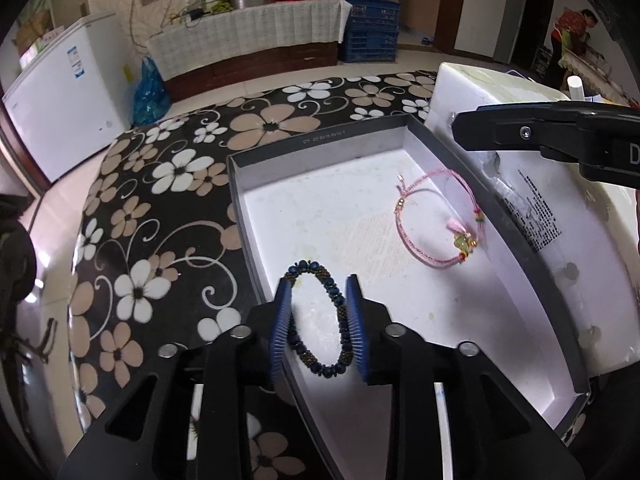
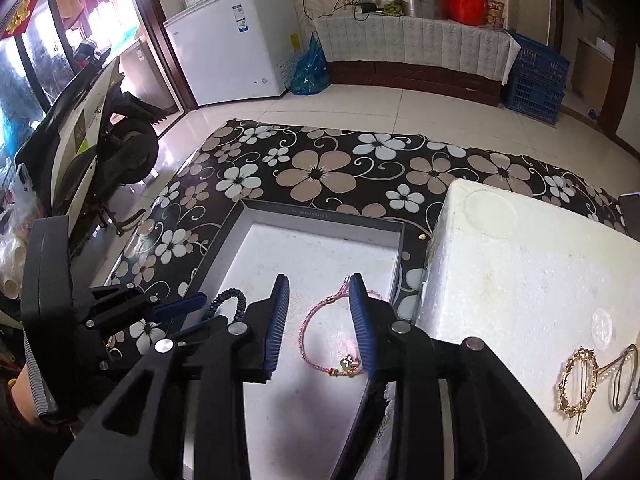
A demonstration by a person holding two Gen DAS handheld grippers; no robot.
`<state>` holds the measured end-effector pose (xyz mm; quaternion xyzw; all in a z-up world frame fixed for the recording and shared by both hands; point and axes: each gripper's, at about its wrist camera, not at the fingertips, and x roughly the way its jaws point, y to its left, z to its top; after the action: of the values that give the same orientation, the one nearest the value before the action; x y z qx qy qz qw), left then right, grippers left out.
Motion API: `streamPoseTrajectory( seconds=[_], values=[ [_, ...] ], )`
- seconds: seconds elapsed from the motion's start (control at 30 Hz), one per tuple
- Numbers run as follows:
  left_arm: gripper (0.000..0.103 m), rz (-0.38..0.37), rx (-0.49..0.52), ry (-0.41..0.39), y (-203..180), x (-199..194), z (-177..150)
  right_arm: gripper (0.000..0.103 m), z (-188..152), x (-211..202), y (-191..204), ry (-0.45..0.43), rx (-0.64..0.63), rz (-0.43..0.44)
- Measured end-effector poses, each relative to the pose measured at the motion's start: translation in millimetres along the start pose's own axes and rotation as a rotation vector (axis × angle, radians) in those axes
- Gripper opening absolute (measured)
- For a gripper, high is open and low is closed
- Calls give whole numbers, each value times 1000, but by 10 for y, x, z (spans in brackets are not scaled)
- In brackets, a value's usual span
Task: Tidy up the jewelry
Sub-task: 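Carry both bracelets into the white box and open both tools, then move both tools back over the jewelry on the table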
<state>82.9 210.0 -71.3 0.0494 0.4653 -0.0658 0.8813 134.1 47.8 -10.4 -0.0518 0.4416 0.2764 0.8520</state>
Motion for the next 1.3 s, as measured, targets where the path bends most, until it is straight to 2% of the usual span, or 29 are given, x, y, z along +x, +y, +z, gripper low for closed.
streamPoseTrajectory(
  seconds=[0.07,0.13,0.23,0.27,0.33,0.47,0.53,0.6,0.67,0.7,1.03,1.23,1.3],
  values=[
    [37,-9,-5,-2,2,-10,1,40,2,-26,-6,-10,5,9],
    [46,-10,3,-9,-20,-23,4,54,2,-68,-11,-27,9,18],
    [56,-5,15,-26,-65,-70,13,64,9,-157,-14,-56,11,37],
    [57,-4,15,-31,-75,-87,16,67,14,-197,-21,-69,16,43],
    [59,-5,8,-41,-77,-132,21,80,22,-304,-56,-106,35,51],
    [61,5,-20,-53,-55,-206,33,87,26,-478,-141,-166,67,41],
    [62,16,-29,-57,-54,-232,34,94,5,-556,-177,-193,78,30],
    [64,25,-31,-58,-71,-263,37,96,-43,-630,-192,-215,70,8],
    [75,43,-31,-68,-108,-314,41,98,-95,-687,-183,-226,42,-22],
    [76,53,-32,-78,-129,-343,44,98,-121,-710,-189,-233,32,-37],
    [76,102,-52,-136,-397,-629,97,98,-434,-1117,-414,-319,30,-118],
    [77,59,-106,-214,-594,-880,160,98,-581,-1364,-734,-355,73,-165],
    [83,44,-106,-241,-693,-936,184,98,-635,-1438,-907,-360,111,-180]
  ],
)
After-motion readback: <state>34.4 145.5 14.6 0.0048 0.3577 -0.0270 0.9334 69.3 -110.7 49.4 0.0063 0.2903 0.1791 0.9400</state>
